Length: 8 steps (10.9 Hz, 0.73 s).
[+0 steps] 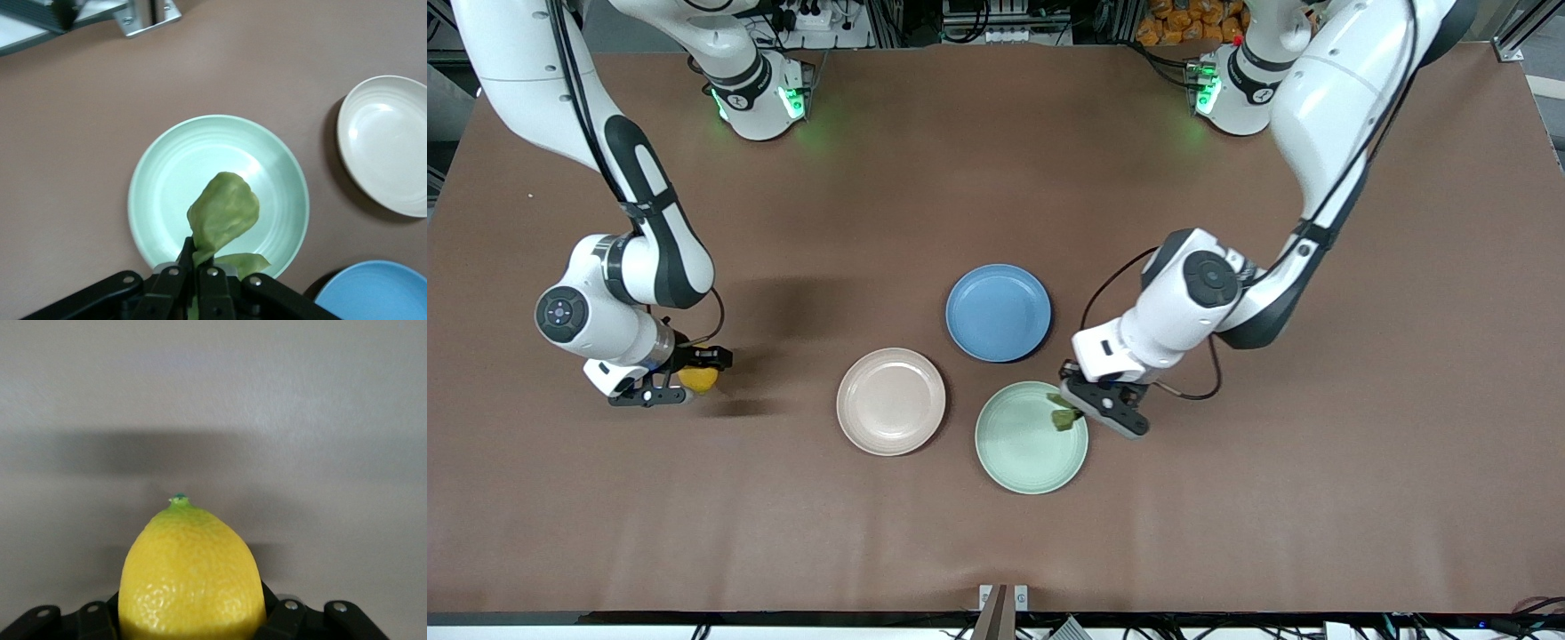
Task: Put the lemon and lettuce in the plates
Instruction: 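Carry the lettuce with the left gripper onto the mint green plate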
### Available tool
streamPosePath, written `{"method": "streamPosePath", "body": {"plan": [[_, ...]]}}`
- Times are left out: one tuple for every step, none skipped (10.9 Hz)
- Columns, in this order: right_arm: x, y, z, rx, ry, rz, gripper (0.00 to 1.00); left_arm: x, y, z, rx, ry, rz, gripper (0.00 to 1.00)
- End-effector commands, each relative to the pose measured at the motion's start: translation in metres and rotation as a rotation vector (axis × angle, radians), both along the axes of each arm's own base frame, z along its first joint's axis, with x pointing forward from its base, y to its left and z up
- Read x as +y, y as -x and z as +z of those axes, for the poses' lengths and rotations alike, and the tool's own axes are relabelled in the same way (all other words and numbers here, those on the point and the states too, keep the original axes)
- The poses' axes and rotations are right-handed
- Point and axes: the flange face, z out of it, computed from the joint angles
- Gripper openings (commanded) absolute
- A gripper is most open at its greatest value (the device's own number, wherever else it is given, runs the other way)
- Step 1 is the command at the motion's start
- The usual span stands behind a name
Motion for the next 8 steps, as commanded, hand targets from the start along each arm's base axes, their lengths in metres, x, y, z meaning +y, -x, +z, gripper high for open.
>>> {"method": "streamPosePath", "body": {"plan": [[0.019,-0.025,0.039,-0.008,-0.017,0.002,0.36,-0.030,0.001,-0.037,-0.086,-0.016,-0.036,0.15],[0.025,-0.037,0.053,-0.017,-0.020,0.000,0.36,-0.037,0.003,-0.051,-0.114,-0.010,-0.045,0.19],[0.036,-0.045,0.062,-0.027,-0.023,0.014,0.36,-0.043,0.004,-0.060,-0.131,0.010,-0.042,0.26],[0.046,-0.049,0.069,-0.040,-0.034,0.019,0.36,-0.044,0.003,-0.062,-0.124,0.022,-0.026,0.71],[0.057,-0.053,0.074,-0.053,-0.043,0.030,0.36,-0.040,0.000,-0.057,-0.116,0.039,0.011,1.00],[0.073,-0.058,0.078,-0.066,-0.048,0.050,0.36,-0.040,-0.002,-0.045,-0.117,0.055,0.042,1.00],[0.091,-0.061,0.081,-0.075,-0.064,0.060,0.36,-0.037,-0.003,-0.035,-0.123,0.060,0.051,1.00],[0.109,-0.068,0.083,-0.090,-0.090,0.058,0.36,-0.029,-0.008,-0.032,-0.122,0.064,0.063,1.00]]}}
